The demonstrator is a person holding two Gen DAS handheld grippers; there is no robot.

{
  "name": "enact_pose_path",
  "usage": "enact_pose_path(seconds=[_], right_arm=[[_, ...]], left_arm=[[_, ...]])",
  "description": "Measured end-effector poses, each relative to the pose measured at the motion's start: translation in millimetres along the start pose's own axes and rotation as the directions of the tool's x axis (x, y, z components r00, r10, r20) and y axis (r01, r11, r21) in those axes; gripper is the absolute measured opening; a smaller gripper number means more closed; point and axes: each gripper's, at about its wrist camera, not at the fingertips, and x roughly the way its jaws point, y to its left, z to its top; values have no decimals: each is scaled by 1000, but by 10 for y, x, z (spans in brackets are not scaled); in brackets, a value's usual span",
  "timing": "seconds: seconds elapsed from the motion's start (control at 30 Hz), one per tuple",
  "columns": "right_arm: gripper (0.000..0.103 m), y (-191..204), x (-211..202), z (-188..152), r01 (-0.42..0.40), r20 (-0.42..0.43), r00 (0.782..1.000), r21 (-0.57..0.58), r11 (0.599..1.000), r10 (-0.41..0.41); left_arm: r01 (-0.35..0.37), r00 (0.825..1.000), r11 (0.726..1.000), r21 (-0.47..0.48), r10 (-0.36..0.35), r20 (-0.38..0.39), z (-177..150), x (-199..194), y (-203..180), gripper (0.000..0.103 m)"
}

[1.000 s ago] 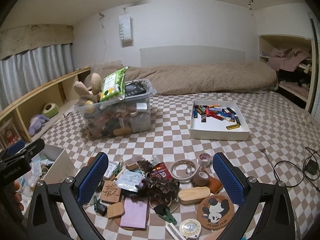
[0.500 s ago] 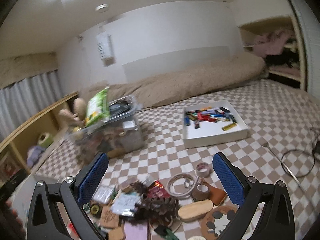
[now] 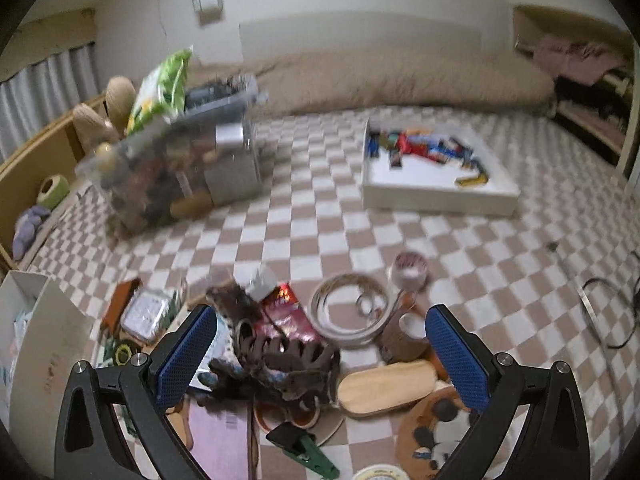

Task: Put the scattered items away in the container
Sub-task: 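Move both tools toward the pile of scattered items, then grasp a green clothespin with the left tool while the right tool grasps a knitted scrunchie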

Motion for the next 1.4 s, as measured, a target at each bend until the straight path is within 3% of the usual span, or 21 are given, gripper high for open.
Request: enact_pose_path(seconds=[0.2, 0.47, 0.7, 0.77, 0.83, 0.9, 1.0, 1.03, 1.1, 1.17, 1.2, 1.3, 1.4], right_arm=[[103, 64, 152, -103, -156, -20, 988, -110, 982, 155], [103, 99, 362, -266, -163, -107, 984, -186, 969, 145], [103, 169, 502, -300, -138, -188, 977, -180, 974, 103], [97, 181, 538, -318, -125, -205, 975, -188, 974, 86], [80, 200, 553, -334, -133, -220, 972, -203, 970, 87], [74, 213, 526, -333, -134, -213, 973, -217, 967, 87], [47, 215, 447, -293, -158, -187, 975, -219, 963, 118], [43, 200, 424, -278, -165, -179, 975, -209, 964, 128], [38, 179, 388, -256, -188, -170, 973, -191, 963, 156], [29, 145, 354, -231, -203, -160, 971, -172, 964, 176], [19, 125, 333, -216, -207, -152, 971, -163, 965, 183], [10, 74, 256, -168, -223, -123, 971, -134, 966, 207], [10, 15, 143, -111, -250, -80, 967, -100, 963, 243]], left_arm=[[-26, 999, 1000, 8, 27, -34, -29, 88, 33, 103], [-72, 979, 996, -45, 62, -193, -184, 441, 115, 103], [-48, 946, 999, 16, 51, -321, -419, 688, 7, 103], [-21, 936, 1000, -7, 17, -350, -489, 748, 5, 103], [2, 927, 1000, -17, -9, -375, -532, 791, 3, 103], [16, 920, 1000, -10, -18, -391, -570, 824, -11, 103], [23, 908, 1000, -11, -25, -419, -625, 878, -19, 102], [26, 903, 1000, -15, -30, -429, -643, 894, -17, 101], [34, 891, 999, -16, -38, -452, -691, 920, -24, 89], [43, 880, 999, -3, -39, -474, -738, 942, -47, 79], [48, 875, 999, 8, -38, -482, -765, 954, -61, 76], [53, 858, 997, 54, -18, -513, -868, 995, -118, 63], [56, 843, 995, 80, -4, -538, -960, 1027, -153, 58]])
